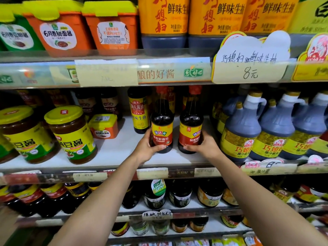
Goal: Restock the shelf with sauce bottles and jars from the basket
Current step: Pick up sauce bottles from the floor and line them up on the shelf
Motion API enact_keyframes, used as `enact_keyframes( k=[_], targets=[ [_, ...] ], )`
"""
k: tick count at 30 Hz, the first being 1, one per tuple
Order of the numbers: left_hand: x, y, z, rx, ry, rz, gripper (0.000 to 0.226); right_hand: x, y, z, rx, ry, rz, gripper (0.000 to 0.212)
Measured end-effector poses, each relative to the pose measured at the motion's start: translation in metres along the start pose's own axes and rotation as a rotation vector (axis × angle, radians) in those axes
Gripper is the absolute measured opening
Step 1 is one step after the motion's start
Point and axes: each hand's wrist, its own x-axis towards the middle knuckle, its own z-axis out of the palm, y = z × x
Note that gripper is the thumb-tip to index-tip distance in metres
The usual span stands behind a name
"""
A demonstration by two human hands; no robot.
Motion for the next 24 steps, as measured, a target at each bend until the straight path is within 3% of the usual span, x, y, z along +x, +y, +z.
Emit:
enact_keyframes(
  k=[8, 13, 24],
  targets=[
    [0.001, 0.001, 0.001, 0.009, 0.005, 0.003, 0.081, -0.002, -0.003, 0.016, -0.164, 0.235, -0.022, 0.085],
    [0.001, 0.001, 0.000, 0.040, 0.013, 0.015, 0.080, -0.003, -0.002, 0.007, -0.103, 0.126, -0.044, 0.084],
    [0.022, 0.003, 0.018, 0.025, 0.118, 0.008, 0.078, 0.015, 0.005, 0.006, 0.013, 0.224, 0.043, 0.091]
  ],
)
